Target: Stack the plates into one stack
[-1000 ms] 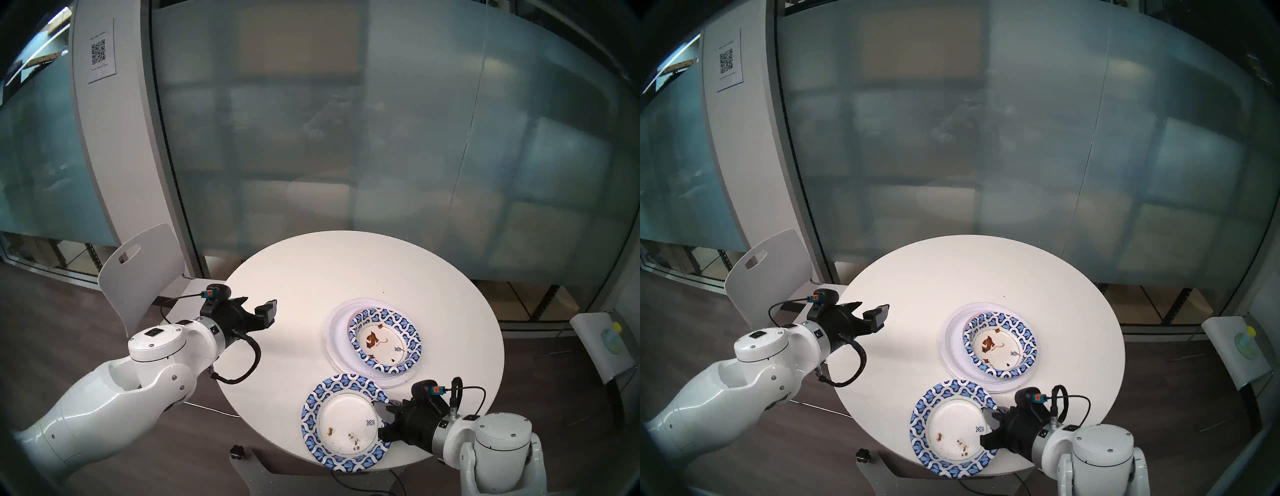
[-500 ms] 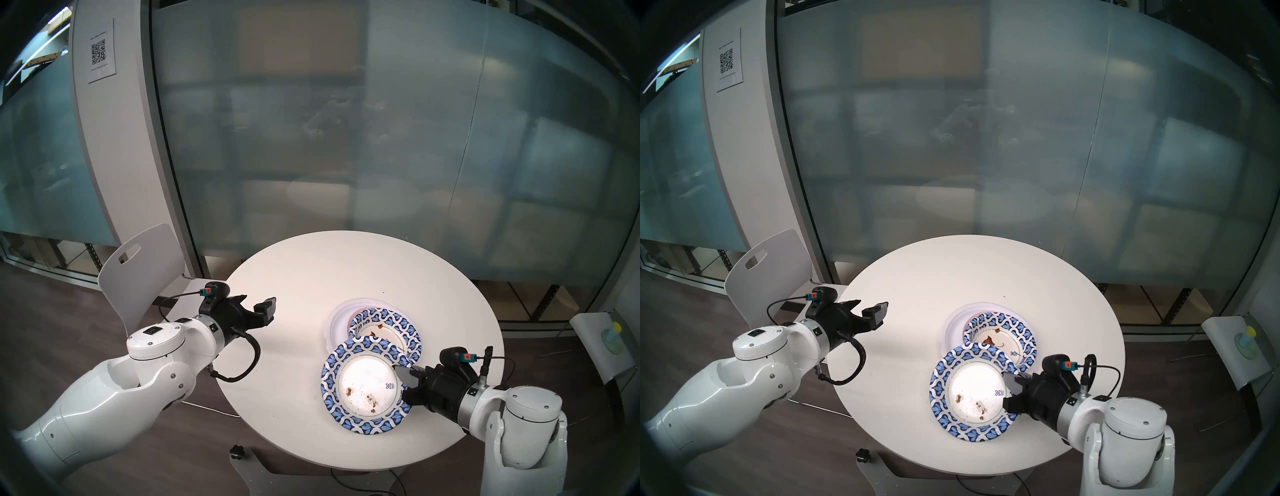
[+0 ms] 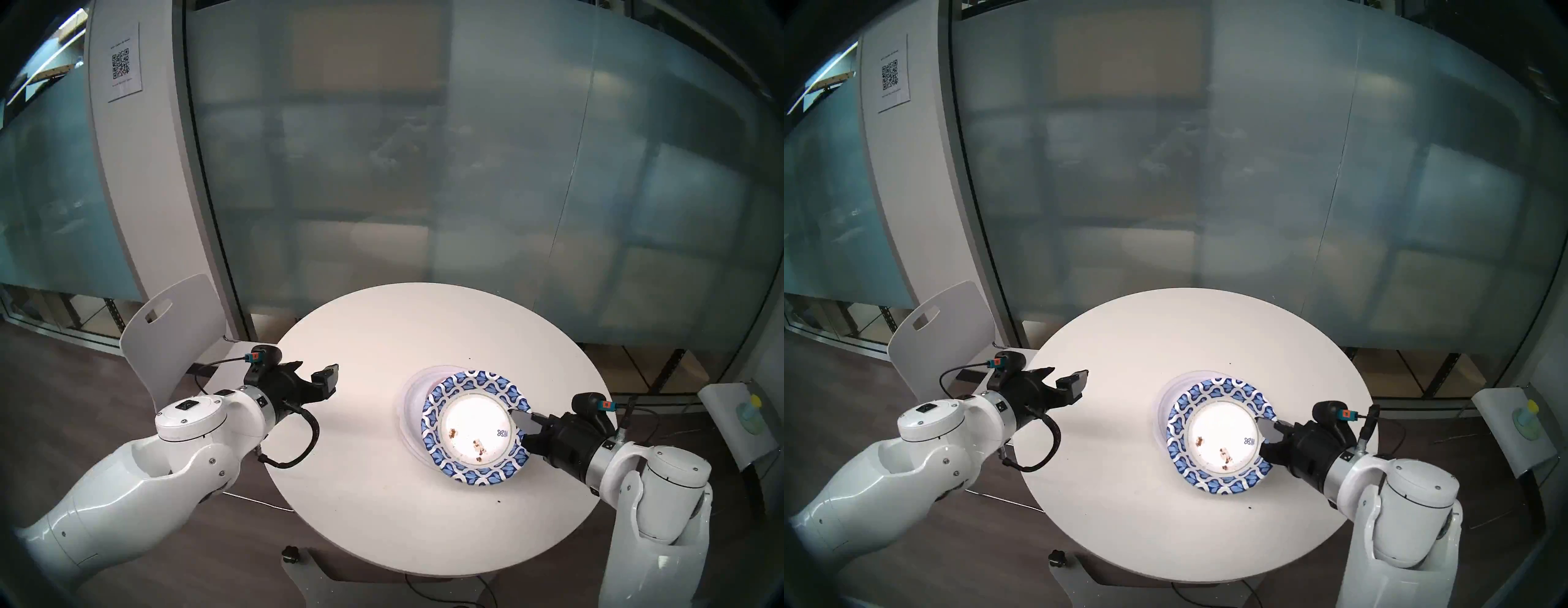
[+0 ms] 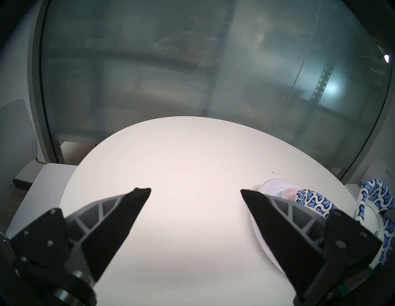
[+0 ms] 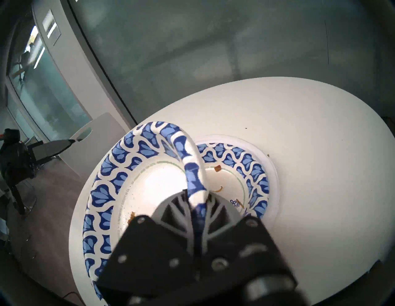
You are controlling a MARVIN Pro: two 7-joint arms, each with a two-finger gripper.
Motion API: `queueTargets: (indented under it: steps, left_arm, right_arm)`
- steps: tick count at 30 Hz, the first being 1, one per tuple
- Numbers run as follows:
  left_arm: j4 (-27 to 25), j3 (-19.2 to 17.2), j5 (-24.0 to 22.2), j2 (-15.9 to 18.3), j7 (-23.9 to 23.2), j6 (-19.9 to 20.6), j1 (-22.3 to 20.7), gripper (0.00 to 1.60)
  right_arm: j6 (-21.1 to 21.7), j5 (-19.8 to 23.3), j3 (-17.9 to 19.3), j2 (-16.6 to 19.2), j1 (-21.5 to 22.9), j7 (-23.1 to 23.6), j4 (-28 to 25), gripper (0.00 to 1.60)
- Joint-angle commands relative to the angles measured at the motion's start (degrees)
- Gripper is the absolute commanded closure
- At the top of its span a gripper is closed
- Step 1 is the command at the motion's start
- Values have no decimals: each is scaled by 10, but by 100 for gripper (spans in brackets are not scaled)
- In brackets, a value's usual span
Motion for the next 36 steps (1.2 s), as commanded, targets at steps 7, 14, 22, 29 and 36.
queueTargets:
  steps: [7,14,22,29,36]
  left_arm:
    - [-10,-9,0,3,-1,-4,-4,0]
    - [-4,-12,-3,4,-3,-5,-4,0]
    - [6,-18,-8,7,-9,-9,-1,0]
    - [8,-18,-9,8,-11,-11,-3,0]
    - [11,-16,-10,7,-12,-10,-7,0]
  right_arm:
    - [-11,62,3,35,100,-58,77,160]
    - [-1,75,-7,52,145,-78,122,160]
    - [0,64,-15,62,161,-81,184,160]
    - [-10,67,-14,66,160,-78,199,160]
    - [-25,53,-30,83,154,-76,197,160]
